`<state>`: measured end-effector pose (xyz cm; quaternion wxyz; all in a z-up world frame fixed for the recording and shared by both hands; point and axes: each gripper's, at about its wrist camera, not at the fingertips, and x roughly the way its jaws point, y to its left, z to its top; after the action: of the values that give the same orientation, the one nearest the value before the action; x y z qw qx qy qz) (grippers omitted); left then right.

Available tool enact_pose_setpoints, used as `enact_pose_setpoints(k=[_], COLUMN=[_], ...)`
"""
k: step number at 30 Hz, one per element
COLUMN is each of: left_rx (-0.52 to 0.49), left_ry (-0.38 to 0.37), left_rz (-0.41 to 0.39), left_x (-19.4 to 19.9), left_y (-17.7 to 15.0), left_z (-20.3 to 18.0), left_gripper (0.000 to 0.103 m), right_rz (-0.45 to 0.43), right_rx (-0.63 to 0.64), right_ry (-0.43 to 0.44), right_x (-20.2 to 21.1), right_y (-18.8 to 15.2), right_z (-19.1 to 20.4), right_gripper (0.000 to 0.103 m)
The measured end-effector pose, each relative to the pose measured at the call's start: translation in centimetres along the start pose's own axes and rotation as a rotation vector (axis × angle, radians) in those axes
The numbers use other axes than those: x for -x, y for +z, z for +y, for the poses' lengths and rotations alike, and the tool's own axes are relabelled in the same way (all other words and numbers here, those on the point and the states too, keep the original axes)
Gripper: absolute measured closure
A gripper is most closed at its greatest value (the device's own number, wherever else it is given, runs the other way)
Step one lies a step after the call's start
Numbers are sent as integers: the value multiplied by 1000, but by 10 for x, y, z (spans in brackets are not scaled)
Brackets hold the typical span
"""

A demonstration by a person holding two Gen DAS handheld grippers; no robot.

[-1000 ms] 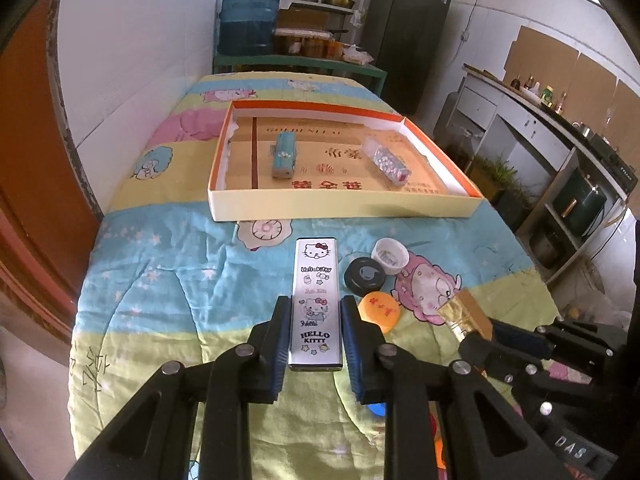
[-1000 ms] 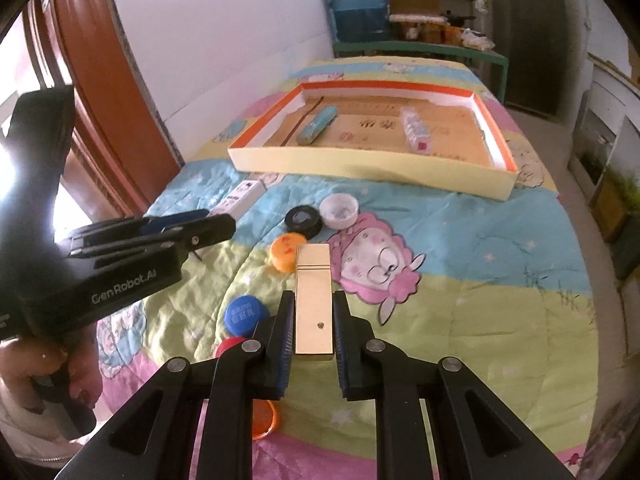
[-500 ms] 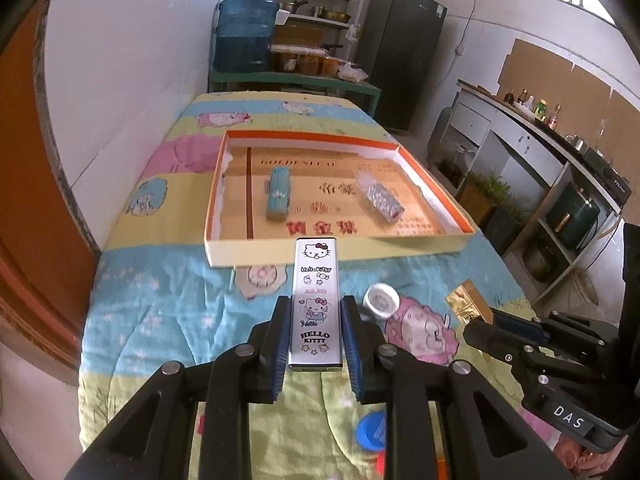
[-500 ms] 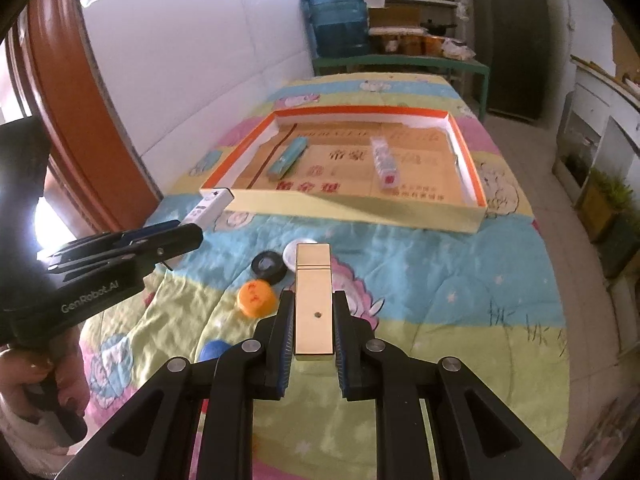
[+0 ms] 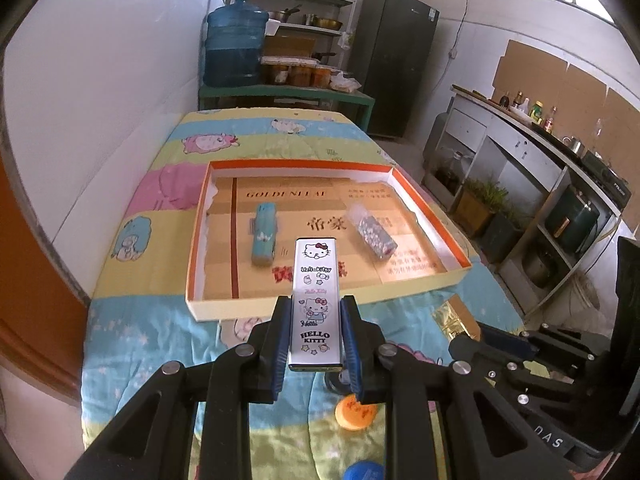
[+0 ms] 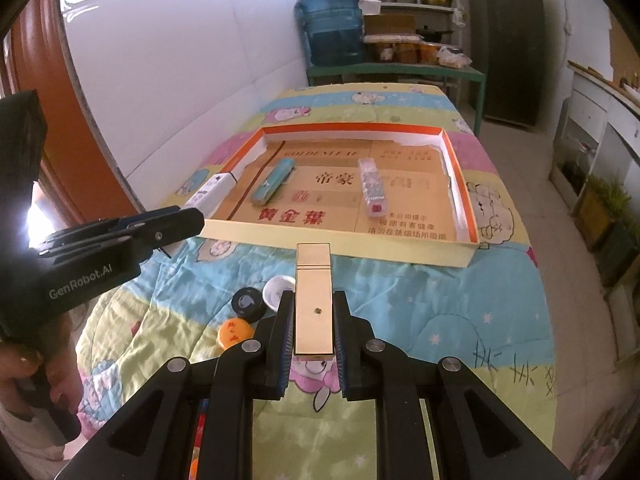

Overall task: Organize rigid objects
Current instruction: 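Carry the Hello Kitty box and gold case into the GOLDENLEAF box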

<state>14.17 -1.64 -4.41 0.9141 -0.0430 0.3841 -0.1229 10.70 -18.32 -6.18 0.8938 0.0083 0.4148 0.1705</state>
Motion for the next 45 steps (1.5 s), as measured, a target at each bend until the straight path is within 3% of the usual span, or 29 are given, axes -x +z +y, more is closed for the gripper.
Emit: enact_pose_setpoints(k=[32,45], left_rx=[-43,-34], left_ry=[-23,73], left_rz=[6,20], left_x=[-54,-87], left_y=[74,79], left_z=[-13,-10], left_gripper=[78,78], right_rz=[-109,-53], right_rx=[-9,-5], right_ry=[-83,-85], right_x=[-16,-53], right_y=[85,95], right_z=[-55,-73], right_gripper=[85,85])
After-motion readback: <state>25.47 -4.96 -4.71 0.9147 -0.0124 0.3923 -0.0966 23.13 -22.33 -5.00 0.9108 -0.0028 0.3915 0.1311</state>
